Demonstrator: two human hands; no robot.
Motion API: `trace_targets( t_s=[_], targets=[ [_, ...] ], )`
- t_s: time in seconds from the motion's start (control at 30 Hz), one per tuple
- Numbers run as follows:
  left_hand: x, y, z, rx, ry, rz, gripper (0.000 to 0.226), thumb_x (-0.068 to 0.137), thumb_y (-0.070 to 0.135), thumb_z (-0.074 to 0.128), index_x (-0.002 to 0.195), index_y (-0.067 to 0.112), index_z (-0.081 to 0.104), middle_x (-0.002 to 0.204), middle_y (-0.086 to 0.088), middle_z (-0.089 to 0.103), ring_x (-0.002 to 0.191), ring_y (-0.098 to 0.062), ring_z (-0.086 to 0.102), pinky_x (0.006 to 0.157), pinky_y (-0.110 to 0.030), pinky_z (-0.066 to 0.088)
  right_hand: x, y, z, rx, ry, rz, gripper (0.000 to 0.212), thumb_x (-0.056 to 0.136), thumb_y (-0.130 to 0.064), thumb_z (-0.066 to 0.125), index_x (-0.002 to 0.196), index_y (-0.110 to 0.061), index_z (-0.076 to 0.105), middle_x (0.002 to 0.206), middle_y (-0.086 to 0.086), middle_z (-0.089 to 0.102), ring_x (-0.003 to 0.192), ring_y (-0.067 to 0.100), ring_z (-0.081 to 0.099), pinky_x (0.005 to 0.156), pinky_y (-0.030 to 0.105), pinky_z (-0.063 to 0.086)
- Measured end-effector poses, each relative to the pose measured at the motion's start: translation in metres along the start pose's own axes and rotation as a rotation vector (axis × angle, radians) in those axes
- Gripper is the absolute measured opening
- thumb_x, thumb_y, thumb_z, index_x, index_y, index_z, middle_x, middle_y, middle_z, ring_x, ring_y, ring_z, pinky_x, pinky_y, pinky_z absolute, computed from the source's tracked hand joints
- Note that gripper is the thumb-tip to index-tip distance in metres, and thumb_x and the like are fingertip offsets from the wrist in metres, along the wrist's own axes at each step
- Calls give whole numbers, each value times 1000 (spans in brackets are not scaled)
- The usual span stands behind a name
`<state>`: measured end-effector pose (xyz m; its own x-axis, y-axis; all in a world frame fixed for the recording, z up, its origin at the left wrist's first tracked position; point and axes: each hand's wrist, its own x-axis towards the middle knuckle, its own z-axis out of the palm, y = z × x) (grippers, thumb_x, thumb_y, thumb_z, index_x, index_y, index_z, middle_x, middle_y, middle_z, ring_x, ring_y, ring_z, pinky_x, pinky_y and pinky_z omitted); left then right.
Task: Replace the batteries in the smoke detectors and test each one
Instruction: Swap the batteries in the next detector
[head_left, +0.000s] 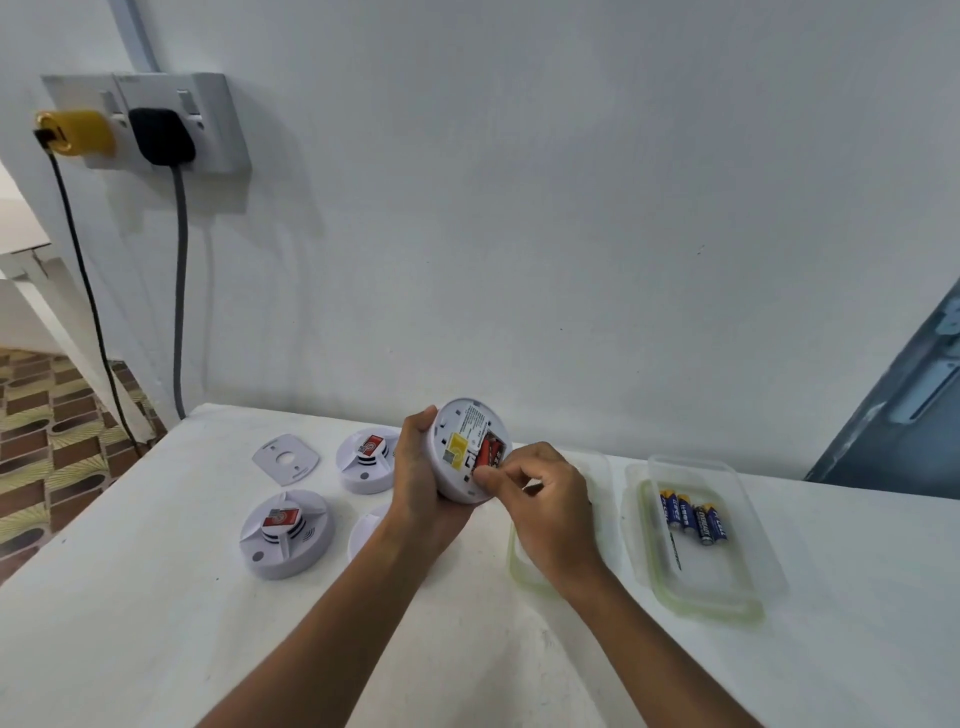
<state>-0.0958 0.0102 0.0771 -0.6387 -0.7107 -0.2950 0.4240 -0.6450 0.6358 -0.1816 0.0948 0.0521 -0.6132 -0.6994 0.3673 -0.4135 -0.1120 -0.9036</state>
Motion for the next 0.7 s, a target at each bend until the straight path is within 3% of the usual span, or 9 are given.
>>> trace_targets(
  t_s=[0.13,0.27,0.43,0.57,0.63,0.7],
  targets=[
    [-4,1,1,-11,-38,-14,47,90,46,41,91,7,68,79,-15,67,73,-27,64,72,-38,48,2,-4,-1,82,7,57,23,69,-23,84,89,-20,73,84,-5,68,73,8,59,63,17,47],
    [-6,4,0,-40,-48,-30,47,87,47,43,93,7,67,84,-15,64,80,-26,57,76,-36,41,3,-7,-4,23,-57,-21,28,70,-29,80,94,-13,77,84,-3,67,83,10,62,71,17,46],
    [-8,3,-5,-39,-29,-49,46,86,47,44,92,8,67,82,-14,65,79,-25,57,74,-36,41,12,-12,-16,-284,-271,-173,25,82,-27,73,101,-12,76,85,0,64,89,13,53,75,20,42],
    [-11,-1,-8,-12,-21,-89,48,85,47,45,93,7,69,88,-17,66,85,-29,58,81,-41,44,17,-17,-19,-309,-338,-123,18,78,-27,77,92,-15,78,85,3,66,90,16,54,79,34,46],
    [-12,-3,-6,-5,-44,-106,51,85,47,44,88,6,74,92,-19,68,90,-31,61,85,-45,45,20,-19,-19,-209,-315,-52,14,70,-25,84,79,-17,77,83,1,64,87,15,56,77,33,48],
    [-14,-4,-2,-11,-81,-119,53,86,46,42,83,6,77,94,-18,70,89,-31,66,86,-46,47,20,-19,-17,-65,-247,12,25,59,-28,89,72,-24,68,87,-1,59,85,14,55,74,28,48]
  ],
)
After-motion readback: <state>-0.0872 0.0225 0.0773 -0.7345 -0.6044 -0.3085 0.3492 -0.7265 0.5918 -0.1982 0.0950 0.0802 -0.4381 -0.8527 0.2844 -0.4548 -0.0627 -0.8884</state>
